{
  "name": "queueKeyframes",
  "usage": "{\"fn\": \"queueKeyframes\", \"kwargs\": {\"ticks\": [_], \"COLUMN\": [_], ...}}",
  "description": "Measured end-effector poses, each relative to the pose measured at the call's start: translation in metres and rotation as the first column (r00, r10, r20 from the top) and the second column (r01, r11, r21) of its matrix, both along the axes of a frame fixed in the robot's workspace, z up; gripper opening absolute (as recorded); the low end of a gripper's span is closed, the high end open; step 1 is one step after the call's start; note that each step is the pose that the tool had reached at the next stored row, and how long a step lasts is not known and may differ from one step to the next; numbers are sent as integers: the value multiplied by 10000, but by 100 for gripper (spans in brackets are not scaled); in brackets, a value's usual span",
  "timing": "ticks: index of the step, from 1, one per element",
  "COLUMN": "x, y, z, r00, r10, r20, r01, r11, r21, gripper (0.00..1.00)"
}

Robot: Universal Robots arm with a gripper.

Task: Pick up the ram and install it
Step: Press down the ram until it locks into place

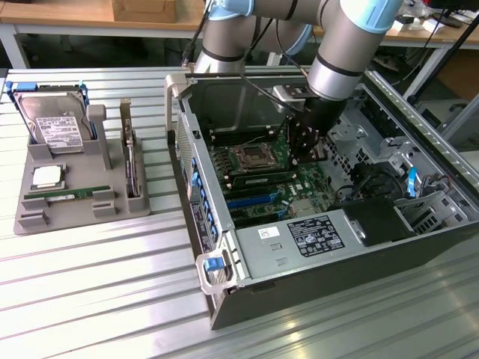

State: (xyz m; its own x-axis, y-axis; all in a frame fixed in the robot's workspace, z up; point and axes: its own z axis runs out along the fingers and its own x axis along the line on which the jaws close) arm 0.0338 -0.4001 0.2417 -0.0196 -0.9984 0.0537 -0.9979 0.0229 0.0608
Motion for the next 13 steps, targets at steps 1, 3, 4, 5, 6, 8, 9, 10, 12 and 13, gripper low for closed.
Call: {"fn": "queueKeyframes", "kwargs": {"ticks": [1, 3, 4, 5, 6, 8, 9, 10, 12, 13], "x": [-75, -217, -309, -439, -541, -742, -843, -909, -997, -1001], "y": [0, 0, -1, 0, 1, 0, 0, 0, -1, 0], "z": [0, 0, 0, 0, 0, 0, -2, -9, -54, -78], "r00": [10000, 10000, 10000, 10000, 10000, 10000, 10000, 10000, 10000, 10000], "r10": [-1, 0, -1, -1, -1, 0, -1, -1, -2, 0], "r20": [4, 12, 19, 28, 37, 51, 57, 60, 57, 59], "r01": [1, 0, 1, 1, 1, 0, 1, 1, 2, 0], "r11": [10000, 10000, 10000, 10000, 10000, 10000, 10000, 10000, 10000, 10000], "r21": [0, 0, 0, 0, 1, 0, 0, 2, -5, -2], "gripper": [11, 11, 11, 11, 11, 11, 11, 11, 11, 11]}}
